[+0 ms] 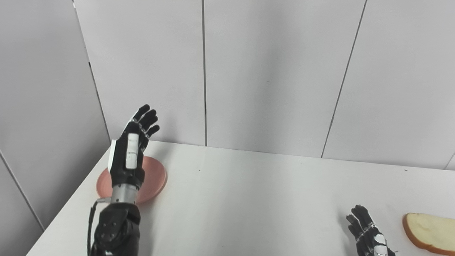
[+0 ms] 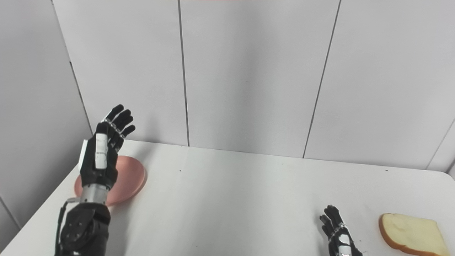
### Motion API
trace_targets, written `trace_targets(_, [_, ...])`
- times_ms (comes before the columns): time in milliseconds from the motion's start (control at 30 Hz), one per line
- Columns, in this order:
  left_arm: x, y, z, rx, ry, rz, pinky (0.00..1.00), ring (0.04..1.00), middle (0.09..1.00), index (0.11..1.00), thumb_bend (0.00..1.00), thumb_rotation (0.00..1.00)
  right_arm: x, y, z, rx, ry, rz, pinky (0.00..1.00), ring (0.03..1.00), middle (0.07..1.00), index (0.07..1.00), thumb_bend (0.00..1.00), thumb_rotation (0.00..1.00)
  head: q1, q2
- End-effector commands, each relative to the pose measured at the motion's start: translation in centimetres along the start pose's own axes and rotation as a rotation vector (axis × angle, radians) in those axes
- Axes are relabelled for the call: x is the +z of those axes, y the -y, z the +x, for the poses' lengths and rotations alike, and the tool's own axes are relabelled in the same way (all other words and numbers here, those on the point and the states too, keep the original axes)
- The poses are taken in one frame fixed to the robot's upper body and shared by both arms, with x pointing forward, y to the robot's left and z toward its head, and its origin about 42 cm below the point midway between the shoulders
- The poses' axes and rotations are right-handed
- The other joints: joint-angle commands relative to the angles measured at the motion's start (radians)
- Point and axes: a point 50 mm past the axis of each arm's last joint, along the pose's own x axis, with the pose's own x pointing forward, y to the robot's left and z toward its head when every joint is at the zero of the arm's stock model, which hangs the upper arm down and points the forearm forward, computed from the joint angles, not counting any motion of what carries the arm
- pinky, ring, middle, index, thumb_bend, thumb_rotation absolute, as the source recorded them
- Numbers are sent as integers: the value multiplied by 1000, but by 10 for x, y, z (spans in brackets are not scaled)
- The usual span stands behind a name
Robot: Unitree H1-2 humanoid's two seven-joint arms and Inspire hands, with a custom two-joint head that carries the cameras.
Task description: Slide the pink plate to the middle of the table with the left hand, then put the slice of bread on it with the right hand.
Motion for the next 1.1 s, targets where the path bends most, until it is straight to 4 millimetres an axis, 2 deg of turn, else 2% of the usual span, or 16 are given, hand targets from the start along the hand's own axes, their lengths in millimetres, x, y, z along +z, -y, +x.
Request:
trace_targets(0, [19,-8,20,-1,72,2,825,857,851,826,961,873,-43,6,-49,-57,-187,15,952,908,919,891,607,1000,-3,4])
trace_targets(233, [7,-57,36,59,67,134,821,846,857,869,943,900,-42,3,-50,-59,-183,23,934,885,901,886,621,1000,-15,13])
trace_targets(367, [-6,-86,40,112,42,140,852,862,856,866,987,843,-41,1,-50,-67,-181,24,914,874,884,875,624,1000,-19,16])
trace_targets(533, [-17,-117,44,172,5,138,832,854,852,844,993,820,-40,0,-51,-72,-177,23,894,862,873,869,642,1000,-26,21])
trace_targets(733, [-25,-139,49,208,-41,156,830,863,845,826,978,823,-40,0,-51,-73,-174,19,877,858,870,872,648,1000,-28,24])
trace_targets(900, [-31,-152,49,211,-76,189,815,866,858,834,1000,809,-39,0,-52,-78,-180,16,865,855,864,867,652,1000,-31,27])
trace_targets(1067, [-39,-161,45,226,-108,222,807,861,859,841,994,835,-39,0,-52,-76,-181,8,851,849,857,866,666,1000,-31,28])
